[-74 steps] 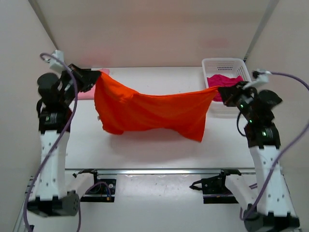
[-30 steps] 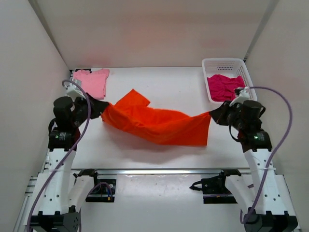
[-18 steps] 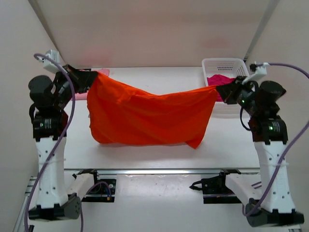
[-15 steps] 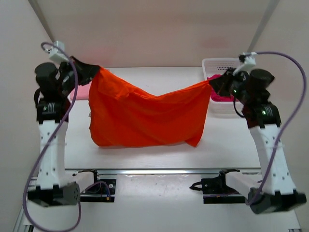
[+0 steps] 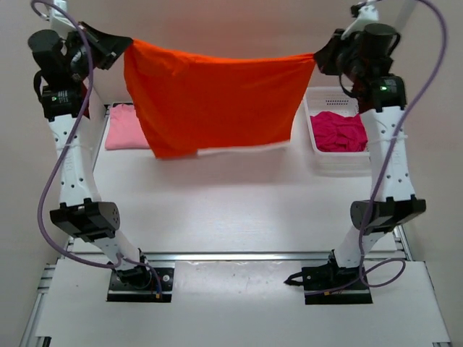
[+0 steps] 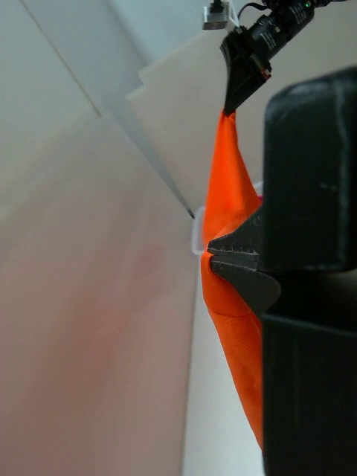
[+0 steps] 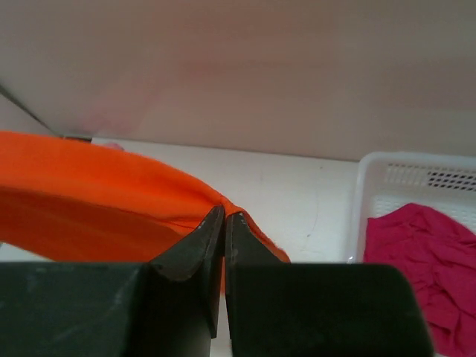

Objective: Fold and stack the t-shirts
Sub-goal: Flatten out the tshirt

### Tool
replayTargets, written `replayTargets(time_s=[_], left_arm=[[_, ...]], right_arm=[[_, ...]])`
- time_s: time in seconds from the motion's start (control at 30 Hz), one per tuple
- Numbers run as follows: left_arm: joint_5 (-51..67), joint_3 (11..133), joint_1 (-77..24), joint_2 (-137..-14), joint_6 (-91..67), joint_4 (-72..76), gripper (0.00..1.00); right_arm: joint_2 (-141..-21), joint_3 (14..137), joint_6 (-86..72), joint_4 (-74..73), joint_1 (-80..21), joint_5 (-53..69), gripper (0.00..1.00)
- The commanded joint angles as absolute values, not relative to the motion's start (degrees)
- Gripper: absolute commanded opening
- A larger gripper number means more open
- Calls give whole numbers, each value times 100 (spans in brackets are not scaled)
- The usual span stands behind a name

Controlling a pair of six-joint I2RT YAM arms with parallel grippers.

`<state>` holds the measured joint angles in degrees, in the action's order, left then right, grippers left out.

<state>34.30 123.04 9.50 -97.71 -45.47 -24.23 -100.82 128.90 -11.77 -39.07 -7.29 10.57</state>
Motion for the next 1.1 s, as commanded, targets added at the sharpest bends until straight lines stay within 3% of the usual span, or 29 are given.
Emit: replayTargets(time_s=[0.0,0.1,0.2,0.4,0.57,0.73,1.07], left_arm=[[4078,12235,1187,-9325,-5265,-1459,0],[3938,11928,942,-9325,-4713,-1792,0],[3675,10936,406,-9071,-4054,-2039,0],[2418,6081,-255,-7184,-3665,-1073,0],[1786,3994,-745,-6321,-3367,-1360,0],[1300,3279,-459,-6012,-2919,-1942,0],[1301,3172,-456,-5933,-2382,-2760,0]], right_arm=[[-9518,13087,-1195,-3778,-414,1029,0],[-9484,12807,-1002,-3903,-457,915,0],[-9220,11623,-809,-3526,-405,948,1],[-8158,7688,-1160,-2391,-228,1433,0],[-7595,5656,-1502,-2286,-255,1072,0],[-7181,4116,-1828,-2215,148,1098,0],[-7410,4087,-1793,-3005,-9,905,0]])
